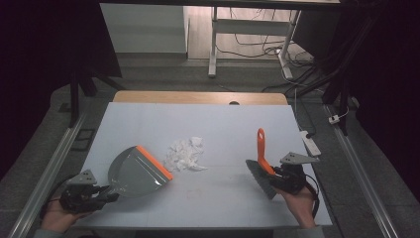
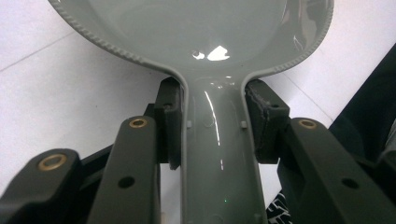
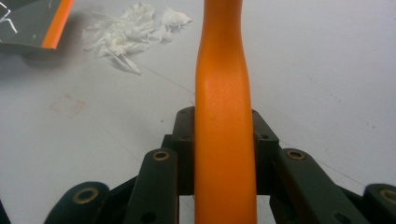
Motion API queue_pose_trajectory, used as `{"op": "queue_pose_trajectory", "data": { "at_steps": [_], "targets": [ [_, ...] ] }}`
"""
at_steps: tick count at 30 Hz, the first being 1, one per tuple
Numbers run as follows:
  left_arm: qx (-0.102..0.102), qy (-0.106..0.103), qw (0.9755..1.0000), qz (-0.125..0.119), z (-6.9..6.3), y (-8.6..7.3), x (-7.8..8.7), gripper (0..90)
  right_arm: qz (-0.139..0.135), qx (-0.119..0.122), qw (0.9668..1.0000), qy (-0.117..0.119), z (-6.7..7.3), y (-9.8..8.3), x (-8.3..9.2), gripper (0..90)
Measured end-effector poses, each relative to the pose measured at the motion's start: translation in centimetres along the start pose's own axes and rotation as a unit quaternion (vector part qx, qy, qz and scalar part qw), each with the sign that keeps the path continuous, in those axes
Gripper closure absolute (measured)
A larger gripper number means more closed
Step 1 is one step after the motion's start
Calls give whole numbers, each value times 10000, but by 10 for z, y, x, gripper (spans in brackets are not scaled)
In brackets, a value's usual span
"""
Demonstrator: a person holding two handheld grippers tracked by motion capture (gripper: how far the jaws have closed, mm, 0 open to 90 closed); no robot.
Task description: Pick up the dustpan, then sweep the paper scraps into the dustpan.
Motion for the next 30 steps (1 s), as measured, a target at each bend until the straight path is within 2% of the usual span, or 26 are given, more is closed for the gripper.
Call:
{"op": "queue_pose_trajectory", "data": {
  "at_steps": [8, 12, 15, 16, 20, 21, 22, 28, 30],
  "targets": [
    [24, 13, 10000, 21, 1, 0, -2, 614, -137, -14, 9998, 141, 12, 8, -2, 697],
    [97, 42, 9999, 36, 3, 0, -3, 614, -177, 12, 9997, 166, 21, 14, -10, 698],
    [96, 16, 10000, 12, 3, 0, -3, 614, -186, 43, 9995, 252, 30, 23, -22, 698],
    [98, 6, 10000, 13, 3, 0, -3, 614, -186, 43, 9995, 252, 30, 23, -22, 698],
    [103, -25, 9999, 54, 4, -1, -5, 614, -167, 71, 9993, 312, 40, 33, -39, 698],
    [105, -28, 9999, 65, 5, -2, -5, 614, -167, 59, 9994, 305, 43, 38, -48, 698],
    [115, -25, 9999, 69, 5, -2, -6, 614, -167, 59, 9994, 305, 43, 38, -48, 698],
    [95, -59, 9999, 64, 5, -4, -4, 614, -279, -197, 9987, 381, 48, 61, -73, 698],
    [62, -114, 9999, 102, 4, -6, -4, 614, -278, -220, 9988, 323, 49, 68, -80, 698]
  ]
}}
Point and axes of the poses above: each handheld gripper's, and its own axes: x roughly backward along the jaws, y roughly out of its top, z roughly to its left, the point moved 8 cm from there along -x, roughly forward along the jaws, and after that the axes turned 13 degrees about -x, right-handed, at the moved point
